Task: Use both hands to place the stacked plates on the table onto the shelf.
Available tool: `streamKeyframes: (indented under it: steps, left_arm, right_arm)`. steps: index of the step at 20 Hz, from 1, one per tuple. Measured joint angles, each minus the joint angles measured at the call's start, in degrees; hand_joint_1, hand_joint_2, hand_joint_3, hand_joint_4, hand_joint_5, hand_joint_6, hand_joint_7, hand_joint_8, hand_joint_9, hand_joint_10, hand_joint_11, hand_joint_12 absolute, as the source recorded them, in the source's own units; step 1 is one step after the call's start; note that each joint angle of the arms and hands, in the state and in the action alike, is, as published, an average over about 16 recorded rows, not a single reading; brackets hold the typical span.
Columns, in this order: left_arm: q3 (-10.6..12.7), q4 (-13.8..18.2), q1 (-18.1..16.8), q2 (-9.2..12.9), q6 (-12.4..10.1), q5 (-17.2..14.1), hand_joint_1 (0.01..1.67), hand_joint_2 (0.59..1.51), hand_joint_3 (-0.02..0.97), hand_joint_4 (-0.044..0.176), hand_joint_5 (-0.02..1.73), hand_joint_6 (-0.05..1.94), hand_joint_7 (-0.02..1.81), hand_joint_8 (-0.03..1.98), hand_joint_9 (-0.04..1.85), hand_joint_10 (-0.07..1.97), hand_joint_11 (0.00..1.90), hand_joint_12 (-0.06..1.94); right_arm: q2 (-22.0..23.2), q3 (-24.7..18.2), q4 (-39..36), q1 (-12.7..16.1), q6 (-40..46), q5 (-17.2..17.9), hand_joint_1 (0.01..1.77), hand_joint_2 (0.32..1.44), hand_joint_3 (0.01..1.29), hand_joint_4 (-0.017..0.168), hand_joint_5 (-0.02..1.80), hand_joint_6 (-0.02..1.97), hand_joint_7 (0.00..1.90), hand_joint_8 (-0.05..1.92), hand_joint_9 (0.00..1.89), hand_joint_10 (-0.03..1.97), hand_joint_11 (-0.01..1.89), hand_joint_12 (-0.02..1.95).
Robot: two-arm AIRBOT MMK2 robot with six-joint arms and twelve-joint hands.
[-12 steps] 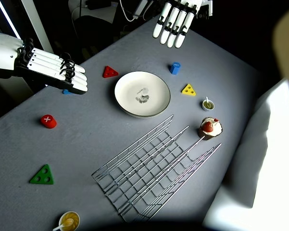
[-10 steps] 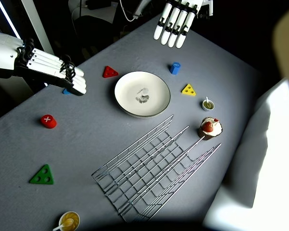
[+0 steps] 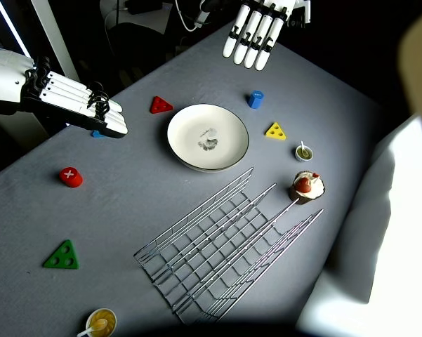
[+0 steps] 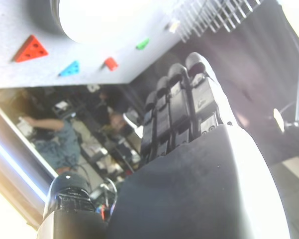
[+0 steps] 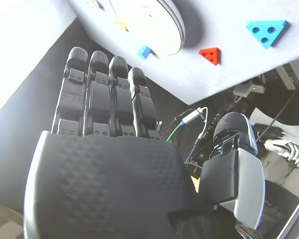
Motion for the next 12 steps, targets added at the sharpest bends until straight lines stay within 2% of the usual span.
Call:
streamKeyframes:
  steps: [12]
  left_arm:
    - [0.0, -2.8, 1.6, 0.0, 3.1, -2.3, 0.02, 1.025, -0.003, -0.002, 0.15, 0.00, 0.20, 0.01, 0.20, 0.01, 0.12, 0.09]
  right_arm:
    - [0.0, 0.0, 0.0, 0.1, -0.1, 0.0, 0.02, 1.00, 0.01, 0.004, 0.21, 0.01, 0.26, 0.01, 0.25, -0.01, 0.23, 0.06]
